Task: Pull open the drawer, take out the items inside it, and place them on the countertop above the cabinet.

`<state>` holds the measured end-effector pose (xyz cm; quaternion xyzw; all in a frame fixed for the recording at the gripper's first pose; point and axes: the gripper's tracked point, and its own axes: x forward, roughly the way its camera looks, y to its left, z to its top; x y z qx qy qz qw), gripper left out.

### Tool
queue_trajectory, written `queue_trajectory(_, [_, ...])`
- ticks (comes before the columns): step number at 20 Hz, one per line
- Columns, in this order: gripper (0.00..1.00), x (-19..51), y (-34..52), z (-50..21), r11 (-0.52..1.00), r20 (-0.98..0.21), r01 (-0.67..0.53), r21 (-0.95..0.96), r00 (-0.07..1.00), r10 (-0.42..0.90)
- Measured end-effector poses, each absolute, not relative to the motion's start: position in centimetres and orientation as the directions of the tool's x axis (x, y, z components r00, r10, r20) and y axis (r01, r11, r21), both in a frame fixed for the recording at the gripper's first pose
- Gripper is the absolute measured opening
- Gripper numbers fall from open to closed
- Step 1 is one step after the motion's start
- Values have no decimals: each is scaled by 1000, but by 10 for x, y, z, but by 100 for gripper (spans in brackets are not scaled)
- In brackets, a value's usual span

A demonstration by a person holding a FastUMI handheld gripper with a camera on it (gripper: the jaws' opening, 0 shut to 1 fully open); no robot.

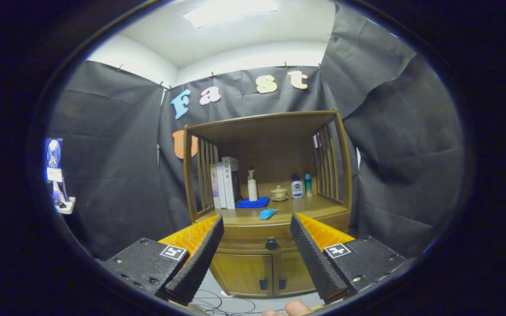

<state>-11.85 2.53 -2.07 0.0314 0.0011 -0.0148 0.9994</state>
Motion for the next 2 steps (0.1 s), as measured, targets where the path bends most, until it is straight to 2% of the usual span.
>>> queue_trajectory(2, [99,-114,29,-26,998,-11,32,59,999,-32])
